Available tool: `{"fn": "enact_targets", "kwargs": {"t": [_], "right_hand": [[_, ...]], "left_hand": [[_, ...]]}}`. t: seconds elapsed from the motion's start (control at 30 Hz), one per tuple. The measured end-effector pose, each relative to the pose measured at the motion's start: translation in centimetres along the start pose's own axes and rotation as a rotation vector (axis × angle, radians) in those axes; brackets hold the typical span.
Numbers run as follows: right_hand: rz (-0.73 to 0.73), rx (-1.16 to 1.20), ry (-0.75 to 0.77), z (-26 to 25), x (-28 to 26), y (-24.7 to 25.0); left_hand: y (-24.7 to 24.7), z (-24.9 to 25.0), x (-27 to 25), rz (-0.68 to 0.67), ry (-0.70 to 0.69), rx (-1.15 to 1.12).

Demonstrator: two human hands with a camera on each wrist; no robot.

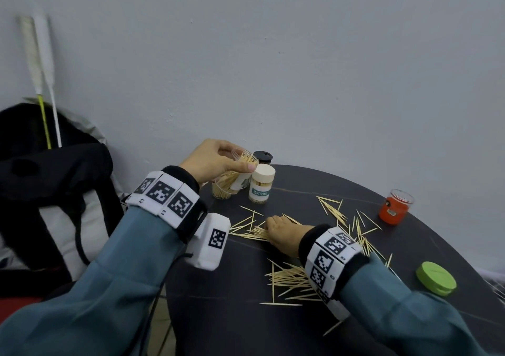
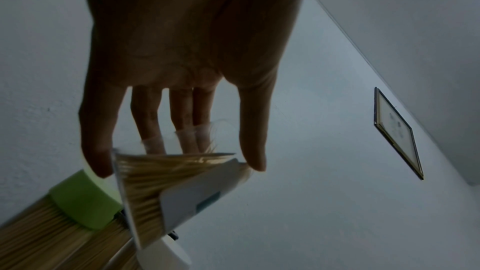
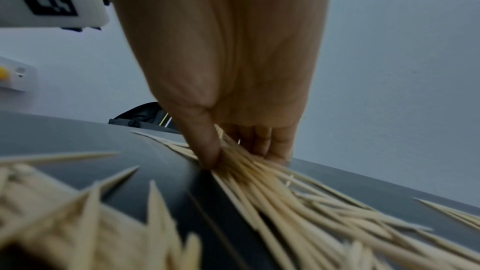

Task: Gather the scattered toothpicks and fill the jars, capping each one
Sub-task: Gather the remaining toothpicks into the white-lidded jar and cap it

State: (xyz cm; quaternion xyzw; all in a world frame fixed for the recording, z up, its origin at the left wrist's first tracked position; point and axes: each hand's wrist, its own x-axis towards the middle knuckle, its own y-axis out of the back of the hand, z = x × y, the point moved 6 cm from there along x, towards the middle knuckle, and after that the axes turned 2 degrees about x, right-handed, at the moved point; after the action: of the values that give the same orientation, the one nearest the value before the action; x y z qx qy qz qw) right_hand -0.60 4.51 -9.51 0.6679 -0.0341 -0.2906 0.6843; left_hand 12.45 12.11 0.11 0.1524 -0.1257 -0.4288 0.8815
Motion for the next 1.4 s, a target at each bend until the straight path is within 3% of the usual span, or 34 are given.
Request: {"fn": "enact_targets", "kwargs": {"t": [0.43, 0.53, 0.63, 0.83, 0.97, 1.2, 1.4], "right_hand": [[-0.005, 0.289, -0.084, 2.6, -0.1, 0.7], [0.033, 0.500, -0.128, 4.2, -0.2, 0.8], [0.086, 0.906, -0.202, 5.8, -0.9, 0.8], [0.358, 1.432, -0.123, 8.7, -2.3, 2.0], [0.619, 1.667, -0.008, 10.0, -4.0, 4.6], [0.980, 1.761, 0.221, 9.3, -6.7, 10.0], [0.912, 1.641, 0.193, 6.5, -5.2, 8.3]], "left_hand": [[-0.1, -0.4, -0.1, -0.010, 0.009, 0.024], [-0.5, -0.3, 0.0, -0.025, 0.000, 0.027], [-1.4, 0.1, 0.1, -0.050, -0.015, 0.036], [-4.4, 0.7, 0.2, -0.150, -0.034, 0.017], [-7.0, 0.9, -0.2, -0.314, -0.017, 0.025], [-9.7, 1.0, -0.8, -0.478, -0.016, 0.070], [-9.7, 1.1, -1.1, -0.483, -0.041, 0.023]]}}
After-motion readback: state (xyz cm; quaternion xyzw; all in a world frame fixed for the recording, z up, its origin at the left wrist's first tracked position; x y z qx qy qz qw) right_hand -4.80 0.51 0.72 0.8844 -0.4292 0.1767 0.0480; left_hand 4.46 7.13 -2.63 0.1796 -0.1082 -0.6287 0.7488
